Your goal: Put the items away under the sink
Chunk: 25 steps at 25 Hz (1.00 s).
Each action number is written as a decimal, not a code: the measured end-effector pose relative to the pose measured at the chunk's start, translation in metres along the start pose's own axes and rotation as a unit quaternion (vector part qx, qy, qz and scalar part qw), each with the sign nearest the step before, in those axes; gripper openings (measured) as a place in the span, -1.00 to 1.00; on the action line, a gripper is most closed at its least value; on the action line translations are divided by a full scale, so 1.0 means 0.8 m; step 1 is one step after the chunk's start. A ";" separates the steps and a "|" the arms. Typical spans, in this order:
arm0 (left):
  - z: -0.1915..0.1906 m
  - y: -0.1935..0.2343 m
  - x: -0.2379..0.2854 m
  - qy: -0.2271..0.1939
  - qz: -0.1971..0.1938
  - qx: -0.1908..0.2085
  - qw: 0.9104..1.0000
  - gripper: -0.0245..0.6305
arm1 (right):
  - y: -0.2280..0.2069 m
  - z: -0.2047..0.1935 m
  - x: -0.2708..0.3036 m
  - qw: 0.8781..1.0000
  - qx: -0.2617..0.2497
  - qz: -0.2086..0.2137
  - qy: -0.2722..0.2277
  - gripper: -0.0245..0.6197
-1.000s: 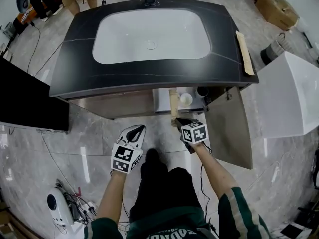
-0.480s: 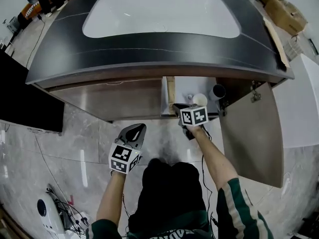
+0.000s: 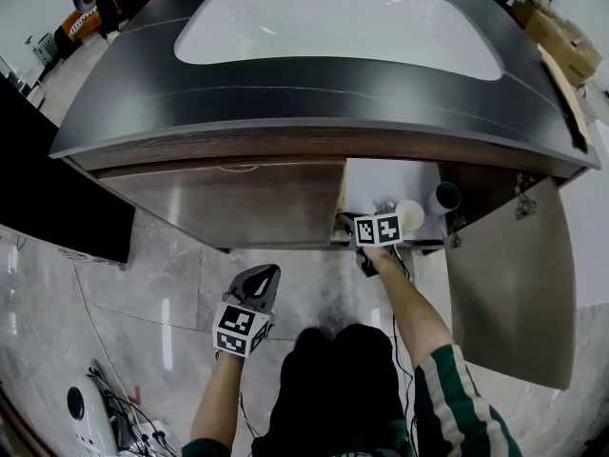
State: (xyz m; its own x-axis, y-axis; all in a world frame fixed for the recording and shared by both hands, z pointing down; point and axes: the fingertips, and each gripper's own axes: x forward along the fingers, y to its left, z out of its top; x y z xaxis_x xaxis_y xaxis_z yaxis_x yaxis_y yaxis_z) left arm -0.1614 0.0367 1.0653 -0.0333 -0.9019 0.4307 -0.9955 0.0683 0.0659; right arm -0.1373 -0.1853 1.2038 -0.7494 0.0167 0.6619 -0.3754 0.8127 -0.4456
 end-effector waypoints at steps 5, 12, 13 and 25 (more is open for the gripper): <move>-0.007 0.007 0.001 0.002 0.003 -0.002 1.000 -0.89 | -0.005 -0.009 0.013 1.000 0.005 -0.013 0.012 -0.77; -0.007 -0.011 -0.001 0.016 -0.010 0.002 1.000 -0.89 | -0.011 -0.010 -0.003 0.999 0.006 -0.032 -0.010 -0.48; -0.002 -0.014 -0.003 0.013 -0.010 0.002 1.000 -0.89 | -0.009 -0.005 -0.010 0.999 0.009 -0.031 -0.019 -0.48; 0.148 -0.060 -0.042 -0.011 -0.040 0.037 0.998 -0.89 | 0.067 0.035 -0.163 0.995 -0.052 -0.054 -0.062 -0.78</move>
State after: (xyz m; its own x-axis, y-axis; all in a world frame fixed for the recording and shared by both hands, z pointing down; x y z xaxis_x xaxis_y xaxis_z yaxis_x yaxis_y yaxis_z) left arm -0.1227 0.0129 0.9413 0.0454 -0.9124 0.4067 -0.9989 -0.0356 0.0317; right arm -0.0748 -0.1606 1.0767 -0.7717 -0.1417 0.6200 -0.4043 0.8618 -0.3063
